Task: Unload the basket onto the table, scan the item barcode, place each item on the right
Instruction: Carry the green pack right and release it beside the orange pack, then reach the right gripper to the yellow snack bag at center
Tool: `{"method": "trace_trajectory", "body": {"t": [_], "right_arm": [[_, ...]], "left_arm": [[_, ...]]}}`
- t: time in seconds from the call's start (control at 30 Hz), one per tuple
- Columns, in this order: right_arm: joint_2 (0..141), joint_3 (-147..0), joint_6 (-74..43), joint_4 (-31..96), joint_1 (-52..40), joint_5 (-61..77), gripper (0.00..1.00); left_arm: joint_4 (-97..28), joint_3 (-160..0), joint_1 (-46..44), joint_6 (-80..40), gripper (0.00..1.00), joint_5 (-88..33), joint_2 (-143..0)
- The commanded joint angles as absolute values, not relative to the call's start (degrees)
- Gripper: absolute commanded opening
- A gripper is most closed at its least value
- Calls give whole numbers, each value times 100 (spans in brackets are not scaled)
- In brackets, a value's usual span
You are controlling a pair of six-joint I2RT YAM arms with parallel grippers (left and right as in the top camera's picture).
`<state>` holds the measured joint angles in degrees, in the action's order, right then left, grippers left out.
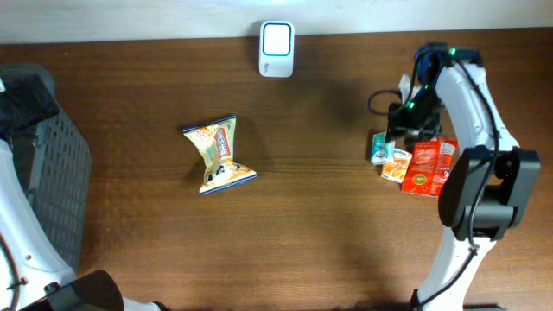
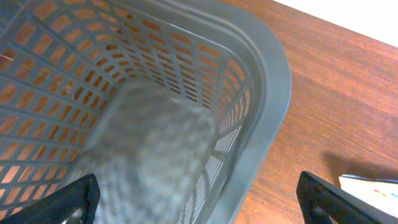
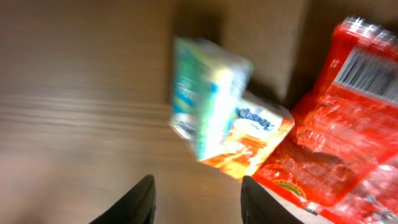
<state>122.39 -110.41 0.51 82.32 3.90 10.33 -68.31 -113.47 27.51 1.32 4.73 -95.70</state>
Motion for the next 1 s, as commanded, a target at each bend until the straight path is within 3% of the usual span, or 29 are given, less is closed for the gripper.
{"method": "trace_trajectory", "body": {"t": [0.0,0.07,0.17,0.5,0.53,0.63,0.7,0.73,0.97], "right_arm": [[11950,-11937,191,8639,128,1313,46],[11950,-12228,189,8748,-25,1315,47],[11950,-12315,187,8635,-320,1374,58],[12086,-12302,259,7725,-1911,2123,66],[12136,-12302,255,7516,-2193,2123,61],[12331,-12302,231,6978,-2825,2047,28],[12436,-12302,-27,6742,-3070,1831,22],[12637,-12302,-222,6438,-3330,1717,7],[13200,-12302,-353,5942,-3732,1719,4]], "left_arm": [[-6829,-11347,2766,220,99,475,-9550],[-6829,-11345,2766,220,99,475,-9550],[-6829,-11347,2766,220,99,475,-9550],[-6829,-11347,2766,220,99,475,-9550],[-6829,-11347,2766,220,99,478,-9550],[-6829,-11347,2766,220,99,475,-9550],[-6829,-11347,2766,220,99,475,-9550],[-6829,-11347,2766,220,99,475,-9550],[-6829,-11347,2766,220,99,475,-9550]]}}
